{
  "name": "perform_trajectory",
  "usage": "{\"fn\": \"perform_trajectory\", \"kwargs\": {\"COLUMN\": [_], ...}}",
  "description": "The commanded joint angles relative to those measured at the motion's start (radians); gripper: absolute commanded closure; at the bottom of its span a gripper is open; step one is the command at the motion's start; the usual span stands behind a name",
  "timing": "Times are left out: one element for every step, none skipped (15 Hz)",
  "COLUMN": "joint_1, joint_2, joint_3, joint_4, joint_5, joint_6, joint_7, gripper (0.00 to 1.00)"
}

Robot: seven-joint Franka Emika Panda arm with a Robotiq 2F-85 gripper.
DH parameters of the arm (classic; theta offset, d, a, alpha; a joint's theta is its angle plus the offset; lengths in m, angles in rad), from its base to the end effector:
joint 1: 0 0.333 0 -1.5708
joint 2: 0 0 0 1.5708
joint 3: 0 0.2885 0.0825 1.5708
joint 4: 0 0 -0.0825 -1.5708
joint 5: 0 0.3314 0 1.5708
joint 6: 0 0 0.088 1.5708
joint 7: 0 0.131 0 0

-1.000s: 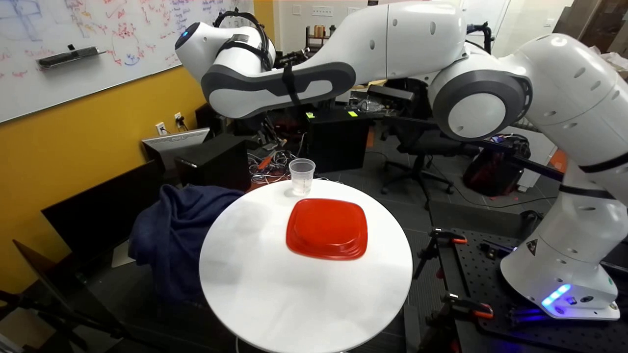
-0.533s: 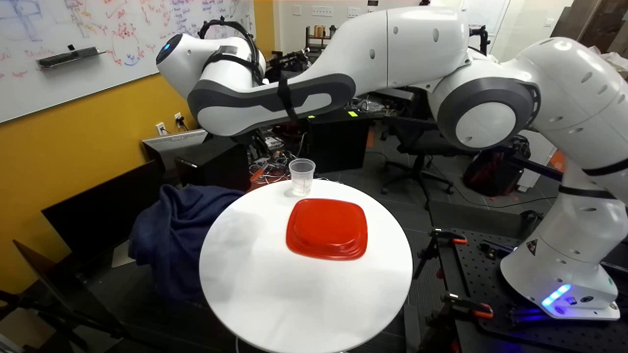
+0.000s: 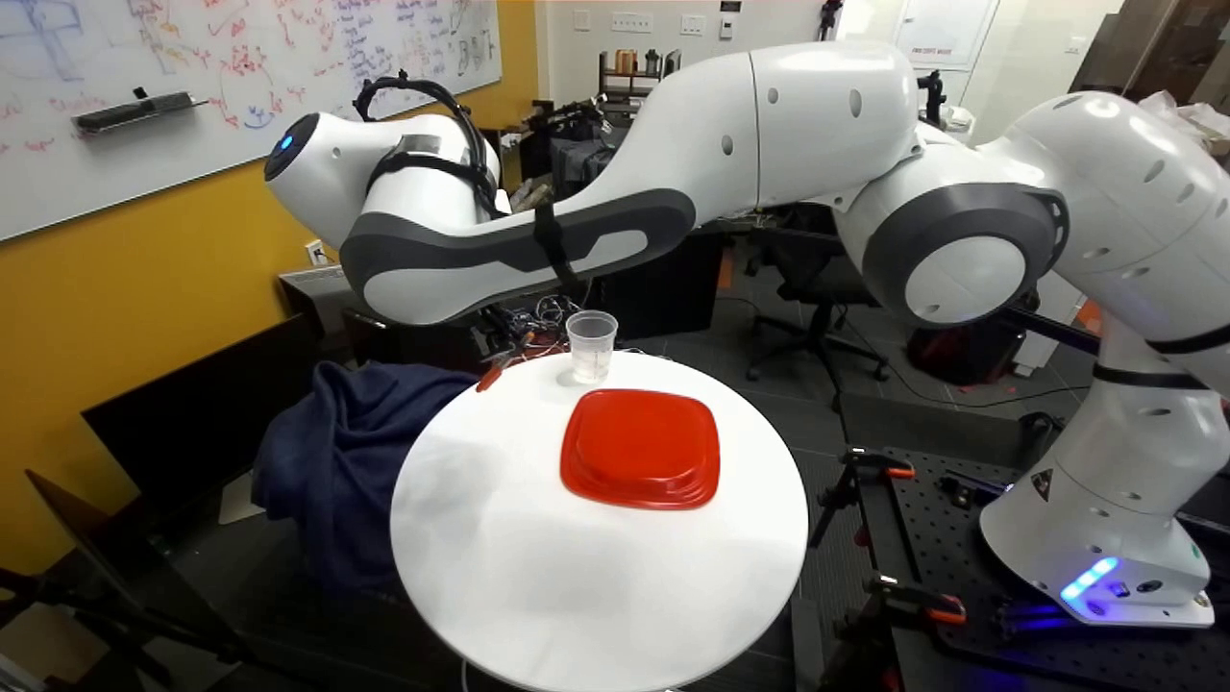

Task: Remove the orange marker from the clear cup

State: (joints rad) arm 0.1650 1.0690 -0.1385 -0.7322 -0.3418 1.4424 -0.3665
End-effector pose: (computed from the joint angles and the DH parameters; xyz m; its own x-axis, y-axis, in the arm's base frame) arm 0.6749 0.0104 0.2675 0.8222 0.3248 -0.4674 0.4897 -0.8222 0.2900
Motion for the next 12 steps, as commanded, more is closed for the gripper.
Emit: {"fn": "perform_trajectory", "kwargs": {"joint_1": [0.022,0.029,0.038,0.046,0.053,0.06,0.068,0.074,0.08,0.088,0.093,0.098], "joint_2": [0.017,0.012,0.004,-0.003,-0.008,-0.01,-0.013,-0.014,-0.016,-0.017,-0.019,-0.021], "joint_3": [0.001,0.0,-0.001,-0.001,0.0,0.001,0.001,0.001,0.003,0.002,0.004,0.005], "joint_4": [0.047,0.042,0.035,0.031,0.028,0.027,0.025,0.022,0.019,0.015,0.011,0.008], "joint_5": [0.017,0.019,0.021,0.023,0.025,0.026,0.027,0.028,0.029,0.029,0.031,0.033], "joint_6": [-0.058,-0.066,-0.076,-0.085,-0.094,-0.103,-0.109,-0.109,-0.111,-0.111,-0.11,-0.11], "joint_7": [0.046,0.06,0.081,0.102,0.124,0.142,0.164,0.182,0.2,0.22,0.237,0.25], "gripper": [0.97,0.97,0.97,0.97,0.97,0.97,0.97,0.97,0.97,0.97,0.97,0.97]}}
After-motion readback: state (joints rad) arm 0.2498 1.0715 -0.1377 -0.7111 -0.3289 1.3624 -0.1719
